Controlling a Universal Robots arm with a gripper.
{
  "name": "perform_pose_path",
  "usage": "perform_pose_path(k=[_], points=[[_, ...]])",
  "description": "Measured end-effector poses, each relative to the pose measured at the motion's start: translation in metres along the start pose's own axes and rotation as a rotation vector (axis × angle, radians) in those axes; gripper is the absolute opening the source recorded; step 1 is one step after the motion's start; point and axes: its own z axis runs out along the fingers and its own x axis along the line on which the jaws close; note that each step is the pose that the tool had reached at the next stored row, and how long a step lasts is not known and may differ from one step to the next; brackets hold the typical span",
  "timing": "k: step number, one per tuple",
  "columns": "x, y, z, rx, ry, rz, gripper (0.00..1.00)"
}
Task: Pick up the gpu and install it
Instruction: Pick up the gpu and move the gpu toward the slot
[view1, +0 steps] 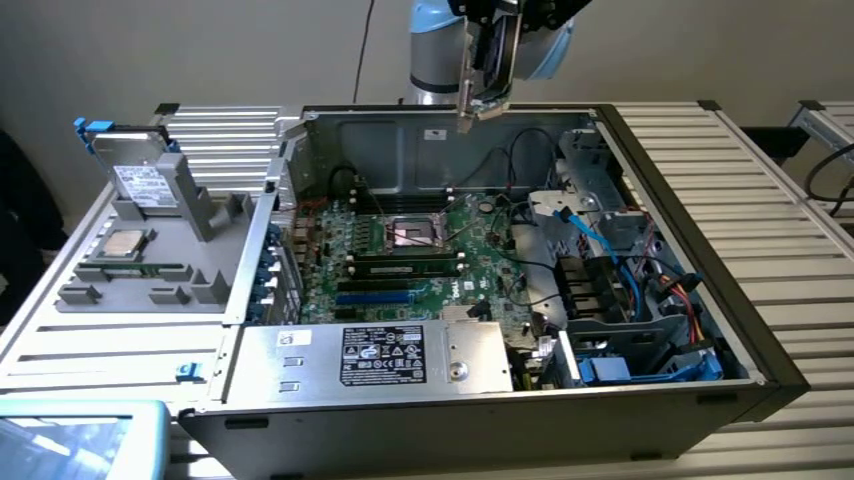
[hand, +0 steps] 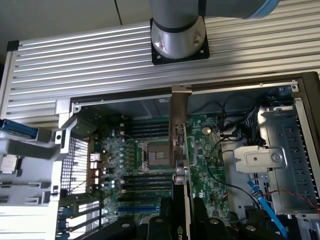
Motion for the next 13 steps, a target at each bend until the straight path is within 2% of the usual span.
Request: perform_pose_path(k=[13], points=[[-0.009, -0.0066, 0.0219, -0.0016, 0.0000, 0.000, 0.29]])
